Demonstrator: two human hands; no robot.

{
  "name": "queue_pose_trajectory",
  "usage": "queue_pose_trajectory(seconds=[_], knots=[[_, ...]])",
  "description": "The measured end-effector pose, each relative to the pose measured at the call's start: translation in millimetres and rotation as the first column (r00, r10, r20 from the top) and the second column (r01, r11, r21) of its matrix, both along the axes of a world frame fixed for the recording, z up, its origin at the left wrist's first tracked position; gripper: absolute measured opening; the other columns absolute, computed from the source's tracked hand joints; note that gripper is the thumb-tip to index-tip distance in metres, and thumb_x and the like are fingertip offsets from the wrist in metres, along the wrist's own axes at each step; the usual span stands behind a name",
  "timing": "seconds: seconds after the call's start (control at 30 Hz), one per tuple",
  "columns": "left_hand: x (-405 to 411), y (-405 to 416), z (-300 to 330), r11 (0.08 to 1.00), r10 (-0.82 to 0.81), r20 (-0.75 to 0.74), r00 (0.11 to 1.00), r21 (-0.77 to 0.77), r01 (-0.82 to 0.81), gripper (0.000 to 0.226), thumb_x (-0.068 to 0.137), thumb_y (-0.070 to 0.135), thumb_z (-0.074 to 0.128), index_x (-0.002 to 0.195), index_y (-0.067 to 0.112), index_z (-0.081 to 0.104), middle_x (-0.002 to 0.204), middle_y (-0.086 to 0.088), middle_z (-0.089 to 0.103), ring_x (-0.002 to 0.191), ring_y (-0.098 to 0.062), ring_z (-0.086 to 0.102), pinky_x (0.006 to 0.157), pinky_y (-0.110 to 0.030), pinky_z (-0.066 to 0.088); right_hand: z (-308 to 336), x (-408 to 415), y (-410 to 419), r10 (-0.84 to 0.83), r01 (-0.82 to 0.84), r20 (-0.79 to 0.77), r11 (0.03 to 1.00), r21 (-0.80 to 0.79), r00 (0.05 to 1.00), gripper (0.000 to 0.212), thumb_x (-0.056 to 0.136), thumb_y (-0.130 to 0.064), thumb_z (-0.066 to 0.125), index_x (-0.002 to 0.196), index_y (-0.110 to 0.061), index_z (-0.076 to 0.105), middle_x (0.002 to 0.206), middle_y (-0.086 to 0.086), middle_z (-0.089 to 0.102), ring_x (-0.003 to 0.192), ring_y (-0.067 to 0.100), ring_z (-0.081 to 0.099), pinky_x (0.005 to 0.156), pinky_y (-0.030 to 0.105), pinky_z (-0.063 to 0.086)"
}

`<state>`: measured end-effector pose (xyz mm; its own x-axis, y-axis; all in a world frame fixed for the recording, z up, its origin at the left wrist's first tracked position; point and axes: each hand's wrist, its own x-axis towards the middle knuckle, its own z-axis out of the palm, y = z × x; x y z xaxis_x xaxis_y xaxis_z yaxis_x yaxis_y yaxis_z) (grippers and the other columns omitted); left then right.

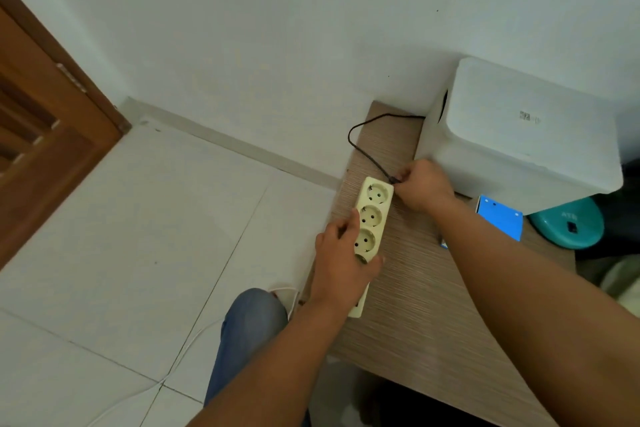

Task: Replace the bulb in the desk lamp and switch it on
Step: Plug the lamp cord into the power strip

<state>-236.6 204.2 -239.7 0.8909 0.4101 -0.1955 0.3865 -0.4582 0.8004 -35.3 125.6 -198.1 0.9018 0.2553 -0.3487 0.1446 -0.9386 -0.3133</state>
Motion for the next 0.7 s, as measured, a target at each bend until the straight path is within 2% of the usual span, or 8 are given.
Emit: queue_pose_trajectory(seconds=[0.07,0.13,0.27,0.33,0.4,0.47,0.6,0.7], knots=[[0,0,3,1.000,0.005,-0.007,1.000,0.005,-0.004,0.090,0.084,0.046,0.071,0.156,0.028,0.021,0.140,0.002,0.038,0.122,-0.017,0.034,0.105,-0.033,0.041,6,-1,-2,-0.055,0.062,-0.072,0.993,0.100,0.996,0.009,0.082,-0.018,0.069,0.083,-0.010,0.068,0.086,0.006,0.067,0.084,0.022,0.061,0.073,0.034,0.049],[0,-1,5,1.000,0.002,-0.012,1.000,-0.002,-0.002,0.090,0.084,0.046,0.071,0.157,0.029,0.020,0.141,0.003,0.036,0.124,-0.017,0.033,0.105,-0.031,0.040,13,-4,-4,-0.064,0.080,-0.106,0.986,0.146,0.992,0.012,0.082,-0.017,0.070,0.079,-0.008,0.064,0.083,0.008,0.065,0.080,0.022,0.057,0.071,0.034,0.046],[-1,0,7,1.000,-0.014,-0.017,1.000,-0.023,0.014,0.089,0.085,0.045,0.070,0.157,0.028,0.019,0.142,0.003,0.035,0.127,-0.018,0.031,0.104,-0.027,0.036,34,-16,-8,-0.057,0.089,-0.127,0.960,0.265,0.990,0.018,0.076,-0.017,0.081,0.085,-0.009,0.068,0.080,0.001,0.065,0.080,0.018,0.061,0.077,0.035,0.051],[-1,0,7,0.999,-0.012,-0.021,1.000,-0.033,0.012,0.091,0.085,0.045,0.071,0.157,0.028,0.019,0.142,0.003,0.036,0.127,-0.017,0.031,0.103,-0.026,0.036,42,-23,-8,-0.044,0.107,-0.172,0.920,0.377,0.984,0.020,0.076,-0.014,0.083,0.086,-0.016,0.065,0.079,0.000,0.063,0.076,0.017,0.062,0.074,0.037,0.056],[-1,0,7,0.999,-0.010,-0.027,1.000,-0.039,0.009,0.092,0.083,0.044,0.073,0.157,0.027,0.020,0.141,0.003,0.036,0.126,-0.016,0.031,0.103,-0.024,0.034,47,-30,-8,-0.012,0.116,-0.214,0.869,0.481,0.977,0.025,0.078,-0.009,0.081,0.096,-0.013,0.064,0.080,0.000,0.058,0.075,0.015,0.060,0.070,0.035,0.058],[0,0,7,0.999,-0.015,-0.024,1.000,-0.043,0.014,0.092,0.083,0.043,0.074,0.157,0.026,0.020,0.140,0.002,0.037,0.126,-0.016,0.032,0.101,-0.022,0.031,50,-34,-7,0.025,0.083,-0.201,0.855,0.512,0.979,0.031,0.079,-0.008,0.080,0.106,-0.015,0.067,0.087,-0.002,0.060,0.080,0.013,0.059,0.072,0.033,0.057],[0,1,4,0.998,-0.010,-0.013,1.000,-0.060,0.009,0.093,0.082,0.043,0.075,0.157,0.026,0.021,0.136,0.002,0.039,0.125,-0.016,0.033,0.099,-0.021,0.032,47,-32,-7,0.066,0.026,-0.161,0.857,0.514,0.985,0.023,0.075,-0.014,0.084,0.092,-0.024,0.073,0.087,-0.006,0.071,0.082,0.009,0.065,0.075,0.024,0.051],[2,1,0,0.998,0.006,-0.009,1.000,-0.070,-0.007,0.095,0.080,0.043,0.078,0.156,0.025,0.024,0.133,0.003,0.041,0.125,-0.017,0.037,0.103,-0.025,0.039,44,-30,-6,0.074,-0.005,-0.115,0.861,0.508,0.991,0.020,0.074,-0.013,0.084,0.091,-0.016,0.075,0.081,-0.002,0.073,0.078,0.011,0.068,0.079,0.027,0.055]])
